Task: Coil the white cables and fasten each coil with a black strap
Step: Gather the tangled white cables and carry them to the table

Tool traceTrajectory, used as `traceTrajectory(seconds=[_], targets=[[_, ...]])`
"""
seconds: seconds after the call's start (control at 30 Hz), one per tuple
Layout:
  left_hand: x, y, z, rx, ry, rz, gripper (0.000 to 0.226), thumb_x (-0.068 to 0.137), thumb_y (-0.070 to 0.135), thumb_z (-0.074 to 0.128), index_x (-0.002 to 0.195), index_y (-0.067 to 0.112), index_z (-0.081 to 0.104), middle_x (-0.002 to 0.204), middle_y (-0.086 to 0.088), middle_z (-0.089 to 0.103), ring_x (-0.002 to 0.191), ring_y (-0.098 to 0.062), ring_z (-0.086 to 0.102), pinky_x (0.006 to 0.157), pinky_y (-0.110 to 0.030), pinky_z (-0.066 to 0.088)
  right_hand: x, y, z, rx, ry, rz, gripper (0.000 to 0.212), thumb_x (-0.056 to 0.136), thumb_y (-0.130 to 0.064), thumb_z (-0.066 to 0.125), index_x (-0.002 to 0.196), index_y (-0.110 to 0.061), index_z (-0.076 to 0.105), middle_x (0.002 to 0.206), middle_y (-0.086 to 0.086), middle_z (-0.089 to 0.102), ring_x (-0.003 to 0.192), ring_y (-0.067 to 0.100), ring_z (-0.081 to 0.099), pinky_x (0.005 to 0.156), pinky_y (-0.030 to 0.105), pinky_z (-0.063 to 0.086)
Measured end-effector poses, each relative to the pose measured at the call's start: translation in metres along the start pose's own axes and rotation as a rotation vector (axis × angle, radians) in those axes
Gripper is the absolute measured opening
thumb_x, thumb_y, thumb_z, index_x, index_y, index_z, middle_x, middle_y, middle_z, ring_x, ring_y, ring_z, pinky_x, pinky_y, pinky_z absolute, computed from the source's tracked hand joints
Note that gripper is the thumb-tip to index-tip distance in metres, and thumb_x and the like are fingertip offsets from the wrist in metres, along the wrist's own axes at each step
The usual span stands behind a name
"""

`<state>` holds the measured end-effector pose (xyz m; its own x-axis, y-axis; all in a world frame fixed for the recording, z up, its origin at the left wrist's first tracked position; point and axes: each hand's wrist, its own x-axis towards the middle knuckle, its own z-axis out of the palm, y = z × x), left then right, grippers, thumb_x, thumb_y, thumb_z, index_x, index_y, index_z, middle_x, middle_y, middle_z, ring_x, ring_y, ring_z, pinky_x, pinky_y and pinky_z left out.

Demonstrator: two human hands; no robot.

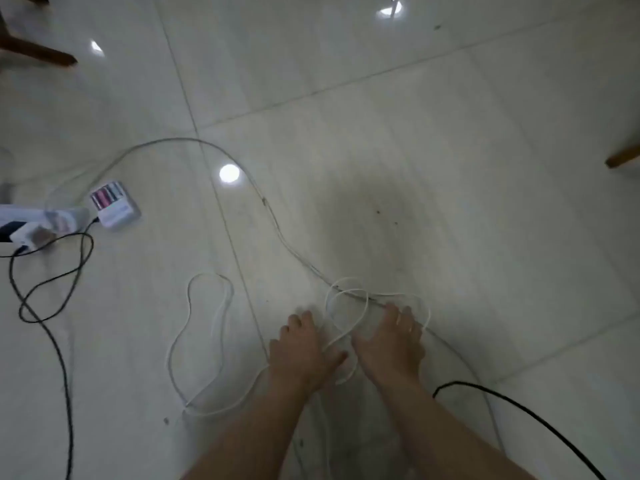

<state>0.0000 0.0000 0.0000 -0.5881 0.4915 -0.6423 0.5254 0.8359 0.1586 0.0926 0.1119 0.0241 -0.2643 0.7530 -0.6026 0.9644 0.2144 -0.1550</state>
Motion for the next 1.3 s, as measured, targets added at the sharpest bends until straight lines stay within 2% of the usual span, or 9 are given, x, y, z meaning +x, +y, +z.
traceTrajectory(seconds=[0.17,0.3,0.37,0.47,0.6,0.93,1.13,1.27,1.3], targets=[[0.03,0.021,0.041,-0.01,0.108,0.039,0.054,0.08,0.051,0.07,0.109,0.016,0.041,0.109,-0.007,0.052,0.089,-0.031,0.065,0.058,-0.037,0.042,0.037,-0.003,0.022,0.204,-0.016,-0.018,0.086,0.078,-0.041,0.076,0.149,-0.014,0.035,0.155,0.013,0.039,0.143,0.034,0.037,0.114,0.043,0.038],[0.035,0.018,0.031,-0.123,0.053,0.03,0.015,0.096,0.023,0.051,0.107,0.014,0.056,0.116,-0.008,0.055,0.095,-0.031,0.066,0.072,-0.038,0.046,0.025,-0.025,0.026,0.429,-0.086,-0.008,0.082,0.074,-0.056,0.081,0.136,-0.018,0.045,0.131,0.009,0.063,0.12,0.029,0.062,0.09,0.032,0.05],[0.032,0.013,0.016,-0.252,0.024,0.015,0.014,0.095,0.027,0.052,0.097,0.016,0.061,0.112,-0.009,0.064,0.1,-0.033,0.065,0.08,-0.038,0.049,0.016,-0.034,0.018,0.492,-0.111,-0.037,0.074,0.08,-0.049,0.08,0.138,-0.018,0.045,0.129,0.008,0.066,0.118,0.027,0.064,0.085,0.029,0.048],[0.02,0.004,-0.024,-0.488,0.047,-0.002,0.022,0.092,0.038,0.053,0.077,0.022,0.053,0.093,-0.006,0.072,0.092,-0.033,0.067,0.069,-0.036,0.046,-0.003,-0.045,-0.008,0.667,-0.134,-0.055,0.068,0.083,-0.034,0.08,0.14,-0.021,0.046,0.121,-0.001,0.065,0.11,0.016,0.063,0.086,0.024,0.047],[-0.015,0.003,-0.098,-0.745,0.199,0.014,0.016,0.092,0.028,0.052,0.077,0.026,0.056,0.068,0.01,0.068,0.072,-0.012,0.067,0.062,-0.033,0.044,-0.044,-0.066,-0.062,0.824,-0.137,-0.084,0.06,0.086,-0.022,0.077,0.136,-0.026,0.045,0.128,-0.007,0.056,0.116,0.01,0.058,0.096,0.027,0.05],[-0.168,0.049,-0.334,-0.82,0.217,0.184,0.019,0.098,0.028,0.056,0.087,0.027,0.072,0.078,0.011,0.075,0.078,-0.008,0.072,0.078,-0.041,0.058,-0.169,-0.124,-0.264,0.827,-0.302,-0.311,0.072,0.08,-0.012,0.079,0.142,-0.025,0.043,0.126,-0.009,0.063,0.107,-0.003,0.062,0.092,0.021,0.05],[-0.261,0.086,-0.477,-0.782,0.323,0.325,0.031,0.095,0.026,0.07,0.065,0.027,0.071,0.078,0.008,0.073,0.075,-0.007,0.069,0.072,-0.032,0.054,-0.234,-0.154,-0.393,0.75,-0.317,-0.578,0.056,0.067,-0.034,0.073,0.123,-0.036,0.066,0.11,-0.009,0.076,0.103,0.006,0.071,0.091,0.031,0.057],[-0.33,0.109,-0.581,-0.841,0.337,0.449,0.034,0.095,0.019,0.072,0.062,0.012,0.068,0.064,-0.001,0.07,0.068,-0.018,0.07,0.067,-0.034,0.052,-0.286,-0.176,-0.493,0.721,-0.245,-0.665,0.023,0.089,-0.038,0.062,0.09,-0.021,0.077,0.086,-0.004,0.077,0.083,0.018,0.072,0.078,0.04,0.057],[-0.348,0.116,-0.606,-0.872,0.34,0.482,0.035,0.096,0.018,0.071,0.062,0.01,0.067,0.059,-0.005,0.068,0.067,-0.023,0.069,0.067,-0.035,0.052,-0.3,-0.18,-0.519,0.723,-0.241,-0.678,0.032,0.095,-0.036,0.058,0.075,-0.016,0.074,0.075,-0.007,0.074,0.073,0.015,0.069,0.071,0.035,0.053]])
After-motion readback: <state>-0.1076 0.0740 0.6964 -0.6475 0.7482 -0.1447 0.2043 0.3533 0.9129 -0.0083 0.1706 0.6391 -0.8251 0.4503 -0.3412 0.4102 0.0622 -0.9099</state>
